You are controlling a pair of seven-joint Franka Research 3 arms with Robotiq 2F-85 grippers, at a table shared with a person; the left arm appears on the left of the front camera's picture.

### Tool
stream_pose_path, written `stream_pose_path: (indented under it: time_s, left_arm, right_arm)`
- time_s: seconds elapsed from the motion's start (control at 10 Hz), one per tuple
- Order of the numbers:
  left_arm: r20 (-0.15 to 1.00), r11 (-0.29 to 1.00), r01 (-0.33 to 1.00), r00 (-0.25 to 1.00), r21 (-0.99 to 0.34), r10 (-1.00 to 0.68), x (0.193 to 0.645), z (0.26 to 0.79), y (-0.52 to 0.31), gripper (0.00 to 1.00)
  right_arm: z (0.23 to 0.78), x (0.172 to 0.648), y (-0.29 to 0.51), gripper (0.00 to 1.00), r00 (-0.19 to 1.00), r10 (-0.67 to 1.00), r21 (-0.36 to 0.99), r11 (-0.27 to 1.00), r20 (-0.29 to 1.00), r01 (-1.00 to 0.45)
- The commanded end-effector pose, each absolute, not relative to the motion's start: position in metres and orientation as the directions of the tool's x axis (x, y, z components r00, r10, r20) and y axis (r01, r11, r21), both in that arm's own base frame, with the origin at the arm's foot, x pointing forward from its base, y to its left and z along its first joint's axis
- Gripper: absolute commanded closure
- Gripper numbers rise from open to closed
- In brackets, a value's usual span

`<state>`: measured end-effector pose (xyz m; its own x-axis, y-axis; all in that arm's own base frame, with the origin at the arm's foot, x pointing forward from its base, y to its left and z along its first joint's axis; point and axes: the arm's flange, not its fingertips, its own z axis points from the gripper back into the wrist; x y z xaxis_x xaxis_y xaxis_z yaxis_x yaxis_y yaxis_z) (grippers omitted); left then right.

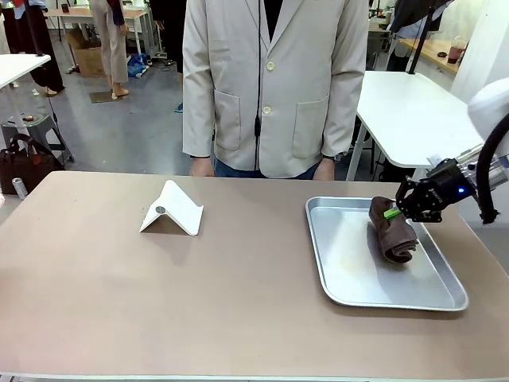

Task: Clean the surface of the table.
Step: Clean the area not pointed to by the person.

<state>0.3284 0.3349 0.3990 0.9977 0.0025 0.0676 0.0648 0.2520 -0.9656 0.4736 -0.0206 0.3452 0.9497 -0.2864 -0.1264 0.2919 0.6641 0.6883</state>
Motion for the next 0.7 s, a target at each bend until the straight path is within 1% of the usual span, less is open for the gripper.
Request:
stream_pose_path:
  time_s: [0.0,0.2,0.3,0.4,0.6]
  left_arm:
    - [0.062,0.241,0.055,0.998,-0.969,0.022,0.328,0.404,0.333,0.78]
    - [0.062,0.241,0.055,0.998,-0.969,0.022,0.328,0.404,0.333,0.78]
    - [0.062,0.241,0.055,0.998,-0.969,0.022,0.328,0.404,0.333,0.78]
    - [0.062,0.241,0.055,0.998,-0.969,0.022,0.328,0.404,0.333,0.78]
    - [0.062,0.241,0.055,0.998,-0.969,0.022,0.328,0.404,0.333,0.78]
  right_arm:
    - [0.345,0.464,-0.02,0.93,0.967,-0.21,0.789,0.565,-0.147,0.242]
    - [0.354,0.462,-0.01,0.93,0.975,-0.097,0.908,0.356,-0.201,0.222]
    - [0.361,0.461,-0.01,0.93,0.968,-0.037,0.946,0.208,-0.247,0.249]
    - [0.367,0.457,-0.014,0.93,0.964,-0.003,0.96,0.079,-0.267,0.267]
    - [0.378,0.446,-0.032,0.93,0.96,0.066,0.954,-0.107,-0.273,0.279]
